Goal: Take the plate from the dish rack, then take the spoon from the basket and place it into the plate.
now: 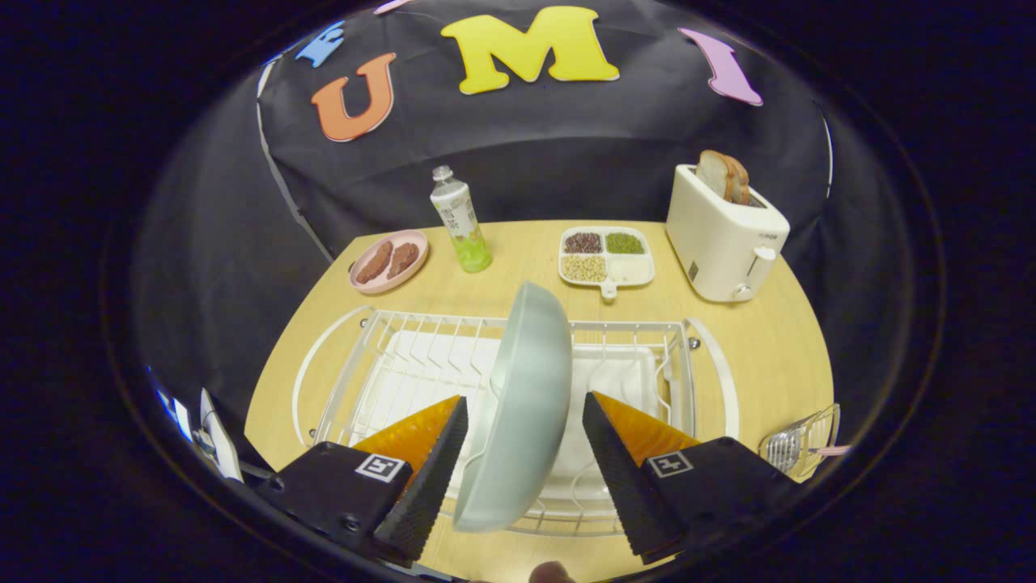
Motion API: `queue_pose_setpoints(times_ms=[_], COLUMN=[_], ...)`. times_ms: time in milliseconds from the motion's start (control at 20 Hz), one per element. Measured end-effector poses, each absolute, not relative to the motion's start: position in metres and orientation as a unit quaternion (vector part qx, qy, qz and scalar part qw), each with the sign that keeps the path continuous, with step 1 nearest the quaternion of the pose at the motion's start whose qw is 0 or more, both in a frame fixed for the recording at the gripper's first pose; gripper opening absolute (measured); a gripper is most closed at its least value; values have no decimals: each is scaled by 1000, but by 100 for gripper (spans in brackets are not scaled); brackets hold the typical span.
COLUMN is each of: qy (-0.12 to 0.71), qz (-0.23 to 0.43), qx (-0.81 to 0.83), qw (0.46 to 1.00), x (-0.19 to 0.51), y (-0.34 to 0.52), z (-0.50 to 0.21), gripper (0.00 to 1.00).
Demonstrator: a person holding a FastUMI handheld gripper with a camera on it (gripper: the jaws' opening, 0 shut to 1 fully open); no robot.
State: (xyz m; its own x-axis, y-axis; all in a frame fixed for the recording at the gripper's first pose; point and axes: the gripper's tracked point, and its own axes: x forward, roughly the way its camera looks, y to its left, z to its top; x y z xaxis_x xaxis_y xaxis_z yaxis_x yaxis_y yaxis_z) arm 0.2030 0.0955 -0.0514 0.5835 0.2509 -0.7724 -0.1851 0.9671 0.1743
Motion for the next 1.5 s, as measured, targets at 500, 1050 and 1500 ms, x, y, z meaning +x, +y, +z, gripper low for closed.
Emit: queue_pose_setpoints(times_ms=[500, 1050, 1500], qy=[480, 457, 423], qz=[32, -24, 73], qx=[62, 15, 71], qw=[875, 889, 900], x=[202, 197, 111], y=[91, 76, 54], z=[-61, -27, -15], gripper=[43, 39, 35])
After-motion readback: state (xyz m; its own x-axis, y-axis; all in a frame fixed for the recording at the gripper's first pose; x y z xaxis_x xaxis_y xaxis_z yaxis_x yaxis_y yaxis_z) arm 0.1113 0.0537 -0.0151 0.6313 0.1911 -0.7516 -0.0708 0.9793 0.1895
